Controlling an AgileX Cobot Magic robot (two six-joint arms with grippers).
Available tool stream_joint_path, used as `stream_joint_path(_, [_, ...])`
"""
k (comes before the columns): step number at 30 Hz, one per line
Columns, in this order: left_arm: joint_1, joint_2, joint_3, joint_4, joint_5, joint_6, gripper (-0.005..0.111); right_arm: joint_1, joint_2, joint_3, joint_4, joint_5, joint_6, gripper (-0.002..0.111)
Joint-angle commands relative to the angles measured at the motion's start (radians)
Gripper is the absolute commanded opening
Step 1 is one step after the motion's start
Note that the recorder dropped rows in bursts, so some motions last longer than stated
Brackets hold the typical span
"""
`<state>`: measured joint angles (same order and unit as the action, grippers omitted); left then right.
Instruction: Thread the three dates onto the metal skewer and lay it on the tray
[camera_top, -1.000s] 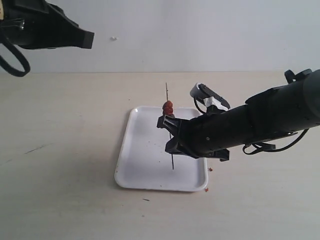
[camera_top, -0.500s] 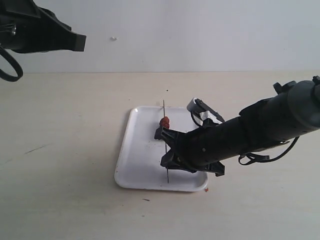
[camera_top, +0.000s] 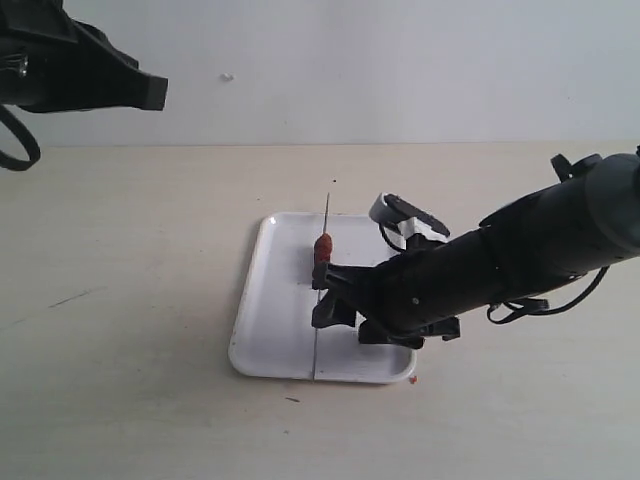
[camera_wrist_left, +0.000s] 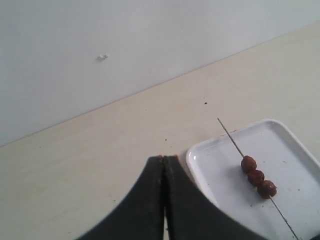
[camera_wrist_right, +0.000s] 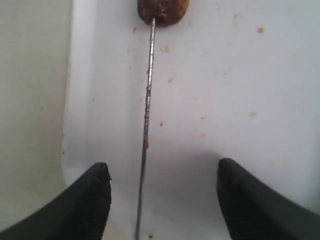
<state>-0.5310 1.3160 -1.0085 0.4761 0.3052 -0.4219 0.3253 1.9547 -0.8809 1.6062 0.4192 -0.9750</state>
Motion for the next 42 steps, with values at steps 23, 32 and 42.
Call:
stream_joint_path(23, [0.045, -1.085, 0.732, -0.008, -0.228, -0.129, 0.000, 0.001, -0.891, 0.089, -0.324, -0.051, -0.313, 0.000])
stream_joint_path(32, [0.074, -1.310, 0.825, -0.017, -0.111, -0.188, 0.000, 0.001, -1.412, 0.349, -0.323, -0.112, -0.317, 0.000])
stream_joint_path(42, [0.074, -1.314, 0.825, -0.018, -0.019, -0.184, 0.000, 0.001, -1.672, 0.354, -0.323, -0.100, -0.303, 0.000])
